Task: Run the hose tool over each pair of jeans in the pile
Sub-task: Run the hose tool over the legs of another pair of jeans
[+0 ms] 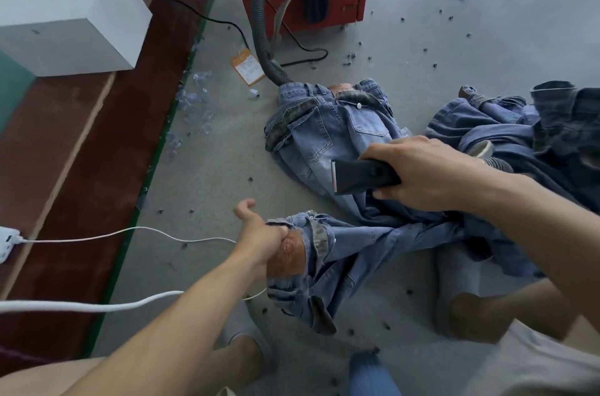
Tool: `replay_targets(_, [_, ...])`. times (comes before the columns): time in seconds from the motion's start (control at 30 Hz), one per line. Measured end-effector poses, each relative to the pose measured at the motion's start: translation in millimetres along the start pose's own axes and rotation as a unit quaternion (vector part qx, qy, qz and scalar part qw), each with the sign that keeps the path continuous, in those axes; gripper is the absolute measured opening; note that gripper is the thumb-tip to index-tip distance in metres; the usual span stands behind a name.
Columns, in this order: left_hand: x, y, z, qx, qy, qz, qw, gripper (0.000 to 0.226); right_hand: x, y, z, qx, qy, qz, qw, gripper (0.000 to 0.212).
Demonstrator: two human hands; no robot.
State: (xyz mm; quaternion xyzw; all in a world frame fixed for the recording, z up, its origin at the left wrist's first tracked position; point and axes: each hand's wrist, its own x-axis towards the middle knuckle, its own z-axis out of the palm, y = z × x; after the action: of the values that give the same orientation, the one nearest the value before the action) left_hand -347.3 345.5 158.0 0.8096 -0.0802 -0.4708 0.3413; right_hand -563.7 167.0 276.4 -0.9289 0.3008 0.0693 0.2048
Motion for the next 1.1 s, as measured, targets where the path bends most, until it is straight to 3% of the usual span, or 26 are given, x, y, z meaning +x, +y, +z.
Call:
replay_targets(0.1, [1,-8,0,0.205,-0.038,0.095,0.973,0.037,0,2,5,-0.011,-0.004,0.0,1.0,0.047])
replay_targets(0.23, [-5,-9,8,0.343,-0.096,0.13,0.925,0.041,0,4,2,-0.005,0.003,-0.002,1.0,0.047])
replay_targets(0.27, [-5,-8,8,0.381,-0.097,0.151,0.907,0.052,-1,4,1,-0.004,0.004,-0.001,1.0,0.047])
replay_targets(0.37, [-9,-9,10,0.571,-0.08,0.176,0.798,0.089,-1,4,-1,-0.005,0.0,0.002,1.0,0.047])
replay_targets(0.43, [-11,-13,15,0.643,-0.089,0.199,0.735,0.071,0,3,-1,-0.009,-0.004,0.003,1.0,0.047])
replay_targets(0.5, [-6,-14,15,0.607,-0.097,0.224,0.757,0.038,-1,4,-1,-0.009,-0.006,0.006,1.0,0.046])
replay_targets(0.57, [3,-13,10,0.528,-0.107,0.22,0.813,0.024,-2,5,0,-0.009,-0.008,0.009,1.0,0.045])
replay_targets(0.63, [11,-10,4,0.488,-0.076,0.232,0.838,0.017,-3,5,0,-0.009,-0.01,0.01,1.0,0.044])
replay_targets(0.73, [13,-15,7,0.492,0.048,0.271,0.826,0.019,-4,3,1,-0.006,-0.016,0.007,1.0,0.042])
replay_targets(0.87, [6,-23,19,0.451,0.104,0.332,0.822,0.013,-4,1,2,-0.01,-0.017,0.004,1.0,0.041])
replay_targets(1.1, [19,-7,25,0.39,0.16,0.258,0.869,0.011,-6,0,3,-0.022,-0.029,0.01,0.999,0.04])
